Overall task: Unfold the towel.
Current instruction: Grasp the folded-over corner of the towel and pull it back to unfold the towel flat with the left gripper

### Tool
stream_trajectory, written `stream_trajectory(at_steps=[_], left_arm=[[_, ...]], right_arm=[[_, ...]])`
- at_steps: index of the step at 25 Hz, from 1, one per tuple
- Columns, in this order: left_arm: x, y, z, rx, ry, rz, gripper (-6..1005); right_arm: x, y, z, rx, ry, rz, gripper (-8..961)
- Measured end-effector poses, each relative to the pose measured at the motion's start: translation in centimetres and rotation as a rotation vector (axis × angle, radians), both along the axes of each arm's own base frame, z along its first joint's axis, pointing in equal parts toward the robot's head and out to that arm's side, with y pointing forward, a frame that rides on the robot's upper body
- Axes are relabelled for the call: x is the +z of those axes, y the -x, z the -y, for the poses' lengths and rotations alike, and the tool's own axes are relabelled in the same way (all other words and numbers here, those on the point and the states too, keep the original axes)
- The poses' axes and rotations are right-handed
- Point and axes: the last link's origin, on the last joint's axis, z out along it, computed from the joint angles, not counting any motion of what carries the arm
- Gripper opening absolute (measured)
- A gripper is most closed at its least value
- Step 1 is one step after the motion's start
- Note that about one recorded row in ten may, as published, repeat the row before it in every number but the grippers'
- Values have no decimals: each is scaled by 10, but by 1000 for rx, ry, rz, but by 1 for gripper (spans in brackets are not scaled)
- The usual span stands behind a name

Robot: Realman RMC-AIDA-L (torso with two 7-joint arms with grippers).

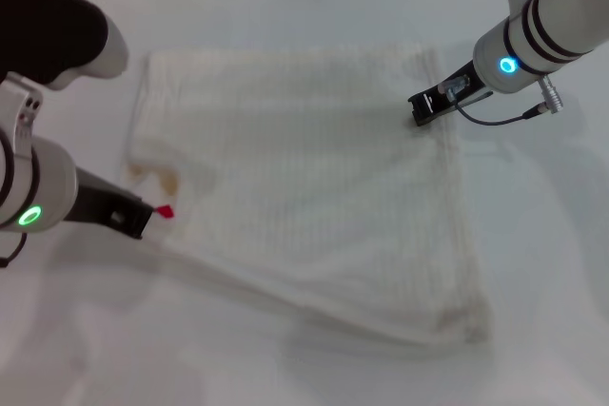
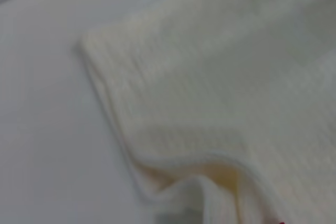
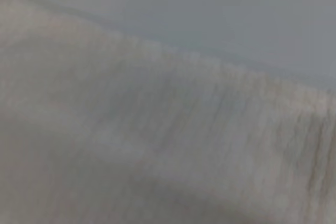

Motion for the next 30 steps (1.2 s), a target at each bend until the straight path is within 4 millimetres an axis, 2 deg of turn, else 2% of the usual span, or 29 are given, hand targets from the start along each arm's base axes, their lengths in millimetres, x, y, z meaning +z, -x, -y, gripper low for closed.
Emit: stream_trajectory(at_steps=[1,2,3,9,15,21,26,30], left_arm=[[0,0,0,0,0,0,40],[-1,12,4,66,12,-17,43],[-2,16,4,82,18,-22,47],[-8,28,6,136,59,-54,67],[-6,31,8,144,43,-44,88],[-3,35,13,168,44,-48,306],[6,26,16,140,21,-33,353],[11,26,17,149,8,-31,390]], right_arm=[[0,0,0,0,0,0,68],[0,0,0,0,0,0,68],[0,0,0,1,1,0,69],[0,0,0,2,2,1,72],[-1,0,1,6,8,7,75],[-1,0,1,6,9,8,79],[-1,1,1,8,8,7,81],[-1,1,1,10,8,6,83]])
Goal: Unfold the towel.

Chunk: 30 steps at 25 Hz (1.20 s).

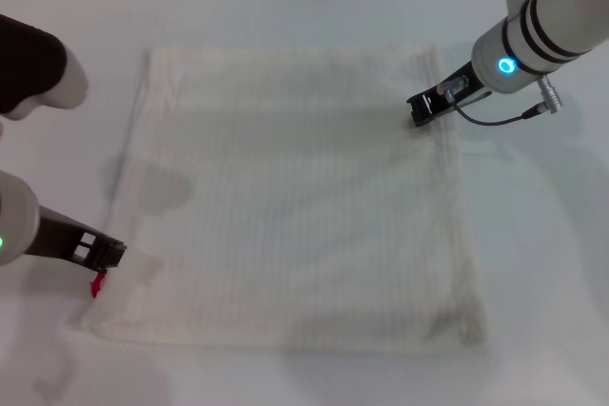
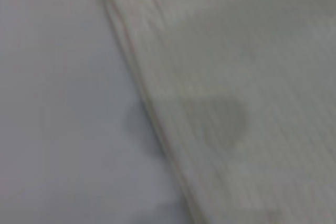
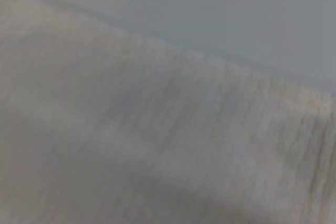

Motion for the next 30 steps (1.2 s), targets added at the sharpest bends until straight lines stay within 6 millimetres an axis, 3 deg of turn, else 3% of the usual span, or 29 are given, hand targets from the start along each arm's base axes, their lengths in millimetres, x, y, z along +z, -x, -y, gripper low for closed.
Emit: stream_trajectory(at_steps=[7,12,13,14,17,18,19,21,23,24,25,27,28,29,30], left_arm=[[-2,-3,-9,-69,-12,11,416],[12,-15,-40,-289,-151,53,423],[21,-21,-55,-412,-240,71,424],[21,-21,-55,-412,-240,71,425],[32,-31,-70,-609,-384,85,429],[35,-32,-74,-707,-464,88,431],[35,-32,-74,-707,-464,88,432],[38,-31,-76,-791,-550,95,435],[39,-14,-74,-875,-709,119,438],[39,-14,-74,-875,-709,119,439],[38,-8,-73,-886,-738,123,440],[37,6,-68,-922,-824,137,443],[34,25,-61,-942,-916,161,482],[35,33,-56,-952,-965,180,521],[35,33,-56,-952,-965,180,561]], right_arm=[[3,3,-2,22,-14,-2,87],[20,21,-2,168,-99,-1,90],[30,31,3,259,-170,-14,90],[30,31,3,259,-170,-14,91],[50,50,23,434,-322,-68,93],[66,57,42,544,-471,-110,93],[66,57,42,544,-471,-110,94],[79,59,61,634,-611,-138,95],[92,46,95,732,-858,-142,96],[94,38,105,741,-930,-139,96],[94,38,105,741,-930,-139,97],[91,18,119,730,-1045,-146,98],[85,-10,135,710,-1179,-180,98],[80,-26,144,711,-1234,-196,99],[80,-26,144,711,-1234,-196,99]])
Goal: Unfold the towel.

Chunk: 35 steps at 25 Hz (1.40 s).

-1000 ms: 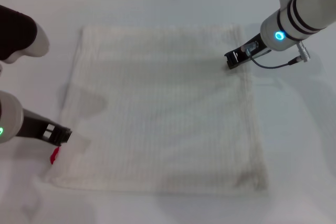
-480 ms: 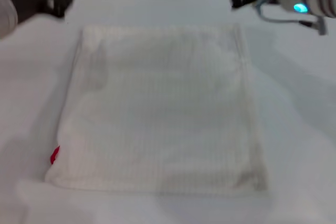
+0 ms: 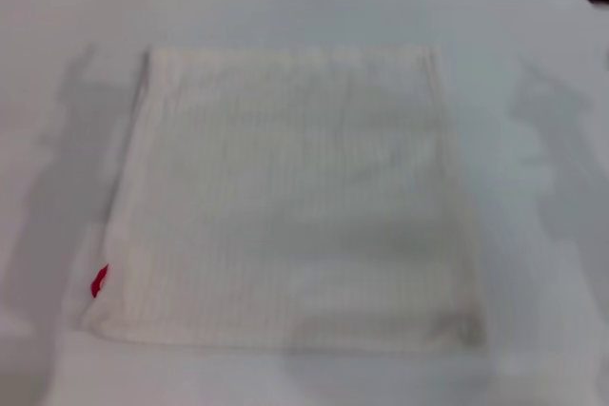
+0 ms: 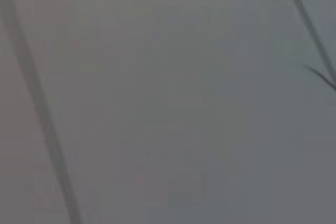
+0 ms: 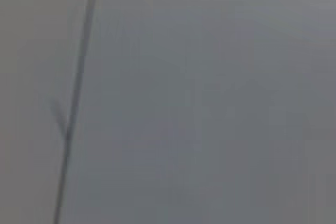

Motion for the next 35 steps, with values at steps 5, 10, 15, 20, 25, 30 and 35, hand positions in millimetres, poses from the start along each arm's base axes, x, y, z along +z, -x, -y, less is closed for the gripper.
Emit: stream_trajectory(at_steps=[5,10,15,20,25,30,35], left_arm=[[-6,56,21,-34,-126,145,763],[-14,100,35,11,-174,151,843],[-22,121,38,48,-148,129,840],[-25,129,39,75,-120,148,840],[-26,133,41,90,-112,150,840],[-28,138,44,111,-100,141,840],[-27,140,47,110,-101,163,840]], right_arm=[[-10,-58,50,89,-197,-22,102],[4,-86,80,39,-337,7,105],[1,-99,83,-26,-311,21,107],[-3,-103,80,-49,-276,27,241],[-7,-105,75,-63,-247,32,424],[-10,-109,71,-96,-220,27,619],[-10,-113,72,-112,-212,30,737]])
